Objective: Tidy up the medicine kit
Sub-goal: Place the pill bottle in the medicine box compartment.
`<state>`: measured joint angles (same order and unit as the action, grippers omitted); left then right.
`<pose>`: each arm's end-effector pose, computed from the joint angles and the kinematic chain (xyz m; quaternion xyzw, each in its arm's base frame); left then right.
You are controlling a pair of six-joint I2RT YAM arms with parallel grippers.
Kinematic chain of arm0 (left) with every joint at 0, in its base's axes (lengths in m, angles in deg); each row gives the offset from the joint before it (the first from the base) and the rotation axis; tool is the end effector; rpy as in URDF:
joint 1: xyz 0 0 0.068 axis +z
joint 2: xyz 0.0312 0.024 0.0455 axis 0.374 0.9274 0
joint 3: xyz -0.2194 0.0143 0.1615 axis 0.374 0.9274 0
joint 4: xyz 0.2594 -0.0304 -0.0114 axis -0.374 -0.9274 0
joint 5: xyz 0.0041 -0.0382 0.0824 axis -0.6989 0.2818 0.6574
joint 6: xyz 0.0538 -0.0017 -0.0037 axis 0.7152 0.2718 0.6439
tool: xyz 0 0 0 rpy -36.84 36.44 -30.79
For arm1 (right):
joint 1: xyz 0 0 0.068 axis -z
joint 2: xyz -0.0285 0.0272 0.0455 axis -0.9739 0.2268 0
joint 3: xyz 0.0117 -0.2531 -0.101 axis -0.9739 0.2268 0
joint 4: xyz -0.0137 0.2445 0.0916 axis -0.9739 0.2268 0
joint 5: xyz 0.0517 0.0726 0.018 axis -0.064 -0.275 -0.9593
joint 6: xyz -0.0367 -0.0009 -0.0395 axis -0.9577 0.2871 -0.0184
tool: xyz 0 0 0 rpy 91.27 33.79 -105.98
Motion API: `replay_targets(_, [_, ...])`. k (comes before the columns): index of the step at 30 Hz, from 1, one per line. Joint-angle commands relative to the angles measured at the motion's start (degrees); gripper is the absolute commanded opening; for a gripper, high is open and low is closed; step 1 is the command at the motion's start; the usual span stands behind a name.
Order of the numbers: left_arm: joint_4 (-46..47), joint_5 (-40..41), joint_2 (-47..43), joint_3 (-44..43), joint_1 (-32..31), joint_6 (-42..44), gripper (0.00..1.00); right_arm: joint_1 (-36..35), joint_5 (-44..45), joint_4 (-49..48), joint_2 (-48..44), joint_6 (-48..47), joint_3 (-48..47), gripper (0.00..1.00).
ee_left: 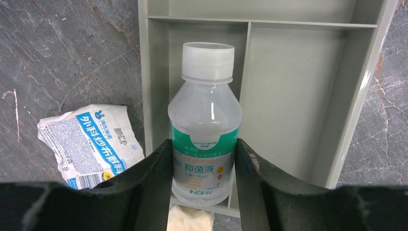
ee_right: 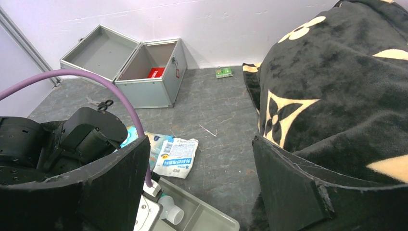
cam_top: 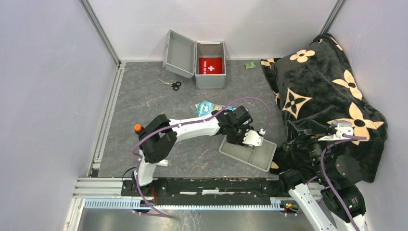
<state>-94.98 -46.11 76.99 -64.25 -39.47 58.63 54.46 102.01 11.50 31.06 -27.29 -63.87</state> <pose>0.1976 -0.3817 0.1939 0.8102 0.5071 -0.1493 0.2532 0.0174 -0.0033 0.3664 0.0428 0.6760 0.1310 0.7239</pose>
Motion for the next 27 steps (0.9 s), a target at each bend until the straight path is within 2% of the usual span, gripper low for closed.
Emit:
replay_targets(1, [-0.37, 1.49, 1.02, -2.39, 0.17, 0.73, 0.52, 0.11, 1.83, 1.41, 0.01, -0.57, -1.38, 0.85])
replay_targets(7, [-0.33, 0.46, -0.70, -2.59, 0.25, -0.71, 0.62, -0.01, 1.34, 1.11, 0.19, -0.42, -0.85, 0.85])
replay_targets(15, [1.35, 0.46, -6.28, -0.71, 0.22, -6.17, 0.65, 0.02, 1.22, 0.85, 0.19, -0.21, -0.41, 0.85])
replay_targets(22, [12.34, 3.09, -28.27, 17.50, 0.12, -19.18, 0.67, 0.08, 0.31, -0.28, -0.71, 0.32, 2.49, 0.85])
replay_targets(24, [10.16, 4.28, -34.67, 21.83, 0.09, -21.79, 0.67, 0.06, -0.21, -0.93, -0.93, 0.61, 3.72, 0.85])
replay_targets(27, [1.58, 4.97, -42.87, 26.44, 0.14, -23.25, 0.67, 0.03, -1.03, -2.25, -1.01, 1.16, 5.66, 0.85])
